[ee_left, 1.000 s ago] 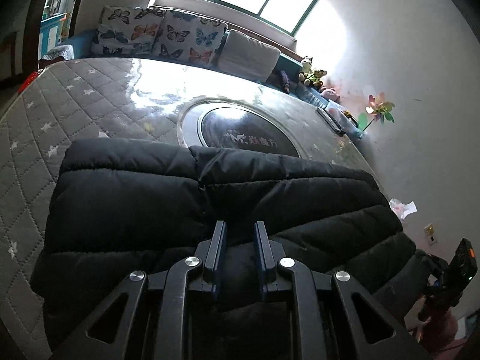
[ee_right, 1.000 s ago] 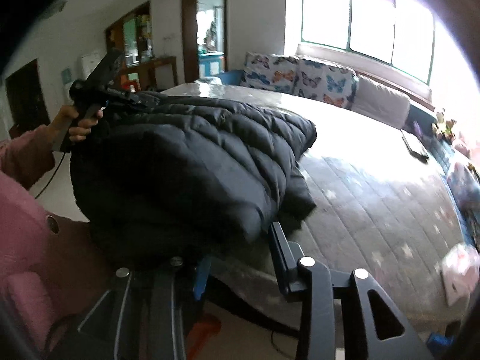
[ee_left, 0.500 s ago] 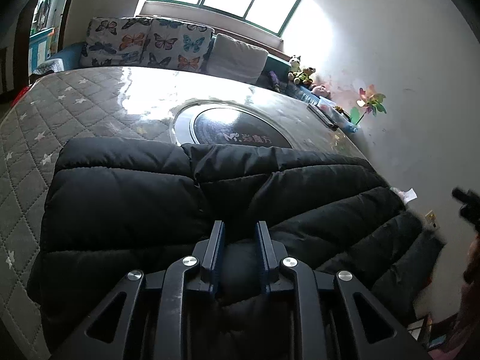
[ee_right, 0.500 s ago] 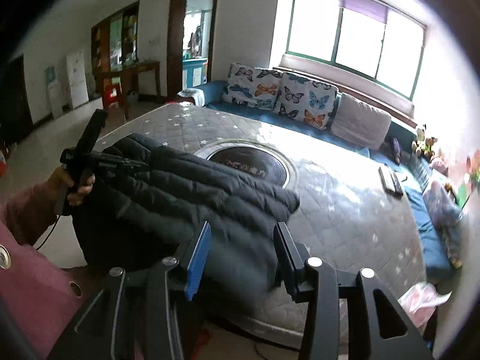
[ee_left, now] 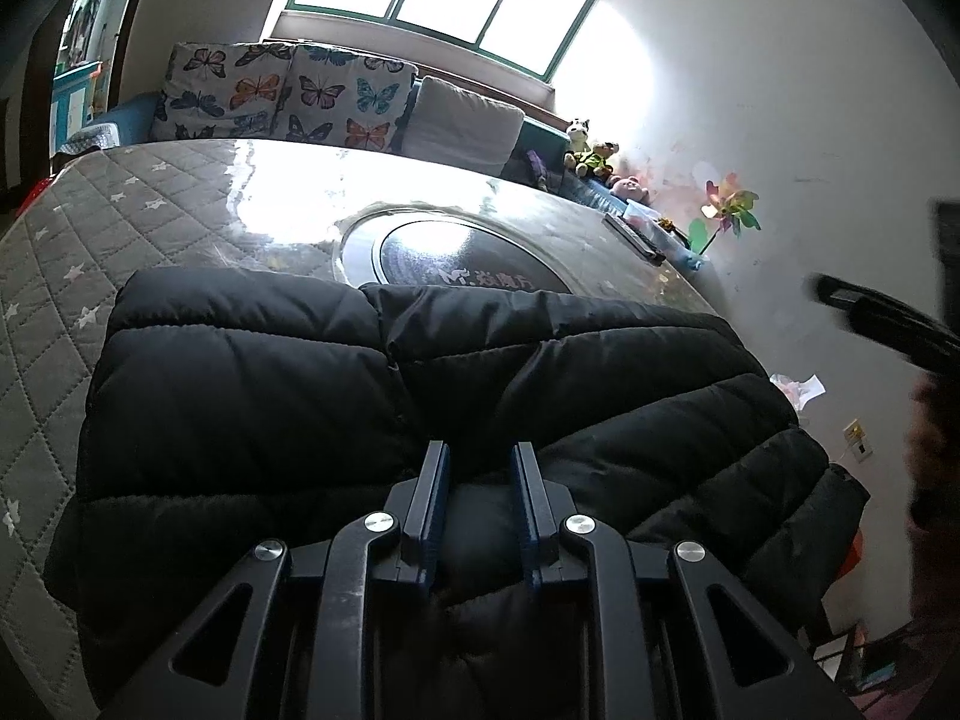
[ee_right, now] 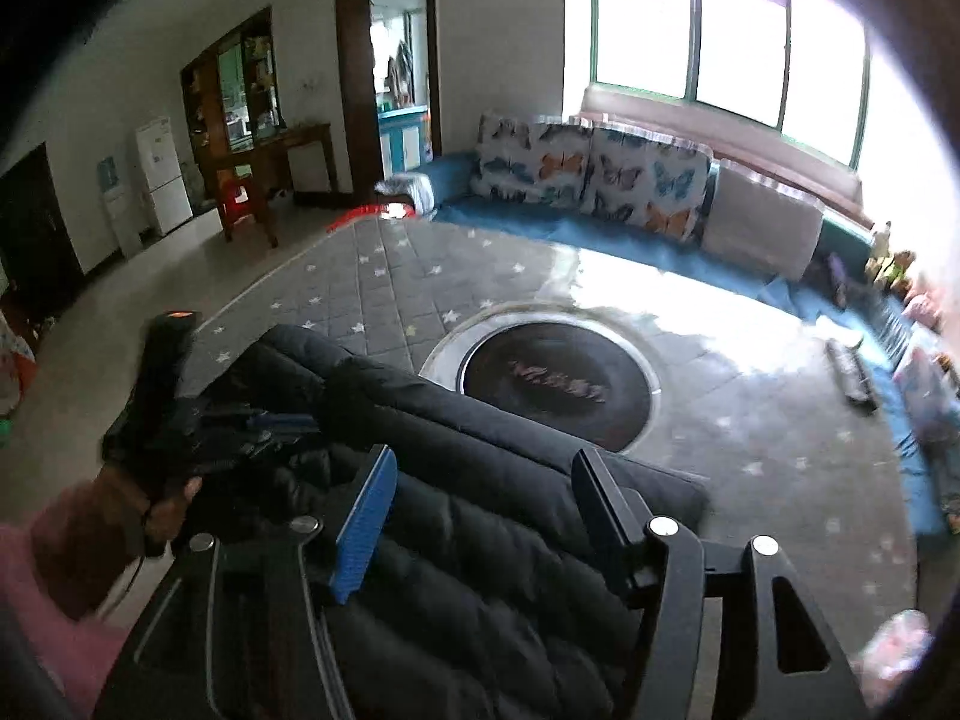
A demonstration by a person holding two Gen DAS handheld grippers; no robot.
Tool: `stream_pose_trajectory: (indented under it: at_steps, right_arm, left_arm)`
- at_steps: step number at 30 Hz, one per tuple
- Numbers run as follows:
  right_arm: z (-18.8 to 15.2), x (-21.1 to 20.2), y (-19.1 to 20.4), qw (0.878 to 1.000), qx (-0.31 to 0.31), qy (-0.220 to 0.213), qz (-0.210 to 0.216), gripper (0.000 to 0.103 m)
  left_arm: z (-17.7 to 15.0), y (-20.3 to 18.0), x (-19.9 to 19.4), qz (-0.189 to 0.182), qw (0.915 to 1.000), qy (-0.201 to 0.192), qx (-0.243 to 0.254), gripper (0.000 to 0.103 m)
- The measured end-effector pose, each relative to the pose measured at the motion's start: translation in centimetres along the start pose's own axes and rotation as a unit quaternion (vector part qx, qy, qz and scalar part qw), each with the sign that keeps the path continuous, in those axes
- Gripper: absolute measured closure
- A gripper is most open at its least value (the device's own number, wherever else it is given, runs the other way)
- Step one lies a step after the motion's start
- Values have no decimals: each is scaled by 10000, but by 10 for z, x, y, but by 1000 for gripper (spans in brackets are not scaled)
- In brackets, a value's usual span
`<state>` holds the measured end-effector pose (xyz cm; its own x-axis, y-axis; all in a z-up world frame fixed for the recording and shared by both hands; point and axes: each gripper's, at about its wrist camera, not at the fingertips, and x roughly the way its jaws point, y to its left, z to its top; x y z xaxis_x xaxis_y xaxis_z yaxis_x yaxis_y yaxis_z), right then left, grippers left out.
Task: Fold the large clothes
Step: 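Press the folded jacket flat with both grippers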
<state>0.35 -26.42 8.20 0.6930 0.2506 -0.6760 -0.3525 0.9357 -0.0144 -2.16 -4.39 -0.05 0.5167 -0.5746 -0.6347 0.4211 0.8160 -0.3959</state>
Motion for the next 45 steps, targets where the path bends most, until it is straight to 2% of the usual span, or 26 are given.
stream_pose_trajectory:
  at_steps: [6,11,19,21,24,31,39,45]
  right_arm:
    - [16,64,-1,9996,142,216,-116,36]
    - [-7,98,1,9977,-105,622,-230,37]
    - [-35,94,-3,9995,-71,284,-99,36]
    - [-39,91,-5,9998,-25,196,-42,36]
    - [-44,90,-6,10000,23,6,-19,36]
    - [-55,89,-4,9998,17,-219,-36,36]
    - [-52,92,-9,9999,79,-107,21,36]
    - [-55,77,-8,9998,-23,-107,157,36]
  left_arm:
    - [2,6,1,-83,10000,45,13,79]
    - [5,10,3,-137,9999,91,-21,79]
    - [16,2,6,156,9991,348,-162,78]
    - [19,0,5,98,9989,372,-262,67]
    - [19,-5,5,90,9994,312,-153,58]
    - [8,-15,11,376,9988,63,292,57]
    - [-2,-12,25,417,9983,15,413,57]
    - [-3,-9,25,341,9987,50,372,57]
